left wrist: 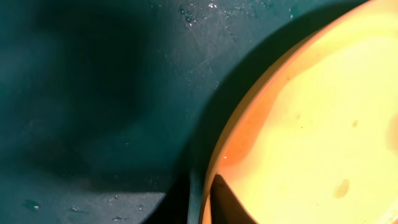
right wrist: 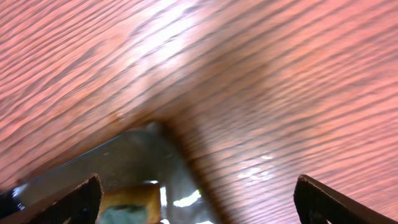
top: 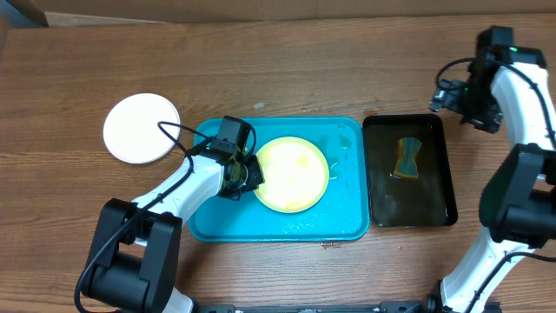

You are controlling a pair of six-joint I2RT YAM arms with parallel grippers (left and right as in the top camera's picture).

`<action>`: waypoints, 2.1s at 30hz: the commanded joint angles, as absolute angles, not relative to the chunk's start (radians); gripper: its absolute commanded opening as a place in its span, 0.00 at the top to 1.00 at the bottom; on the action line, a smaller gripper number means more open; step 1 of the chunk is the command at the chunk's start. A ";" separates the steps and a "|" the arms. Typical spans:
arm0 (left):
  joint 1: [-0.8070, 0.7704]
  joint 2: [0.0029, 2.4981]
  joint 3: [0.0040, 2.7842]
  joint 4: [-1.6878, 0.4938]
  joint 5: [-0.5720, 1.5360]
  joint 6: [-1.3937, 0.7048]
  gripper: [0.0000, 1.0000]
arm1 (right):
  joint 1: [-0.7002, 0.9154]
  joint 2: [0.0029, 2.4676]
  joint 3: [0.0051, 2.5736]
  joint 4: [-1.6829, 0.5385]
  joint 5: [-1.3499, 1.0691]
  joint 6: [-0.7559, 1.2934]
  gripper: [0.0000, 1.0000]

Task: Clean dirty plates on tray and stack at the side
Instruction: 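Return the sponge to the black tray and lift the right gripper away, then lift the yellow plate with the left gripper and tilt it over the black tray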

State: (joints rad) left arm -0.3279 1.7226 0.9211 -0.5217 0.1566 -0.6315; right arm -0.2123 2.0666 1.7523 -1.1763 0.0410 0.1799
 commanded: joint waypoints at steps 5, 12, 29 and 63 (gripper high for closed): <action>-0.327 1.730 0.926 -0.542 0.122 -0.611 0.96 | -0.250 2.043 1.755 -1.171 0.044 0.180 0.00; -0.321 1.711 1.145 -0.782 -0.009 -0.512 0.96 | -0.250 2.043 1.755 -1.171 0.044 0.180 0.00; -0.387 1.711 1.443 -0.862 -0.012 -0.467 0.96 | -0.250 2.043 1.755 -1.171 0.044 0.180 0.00; -0.974 1.739 1.443 -0.336 -0.593 -0.154 0.96 | -0.400 2.043 1.755 -0.999 -0.017 0.187 0.00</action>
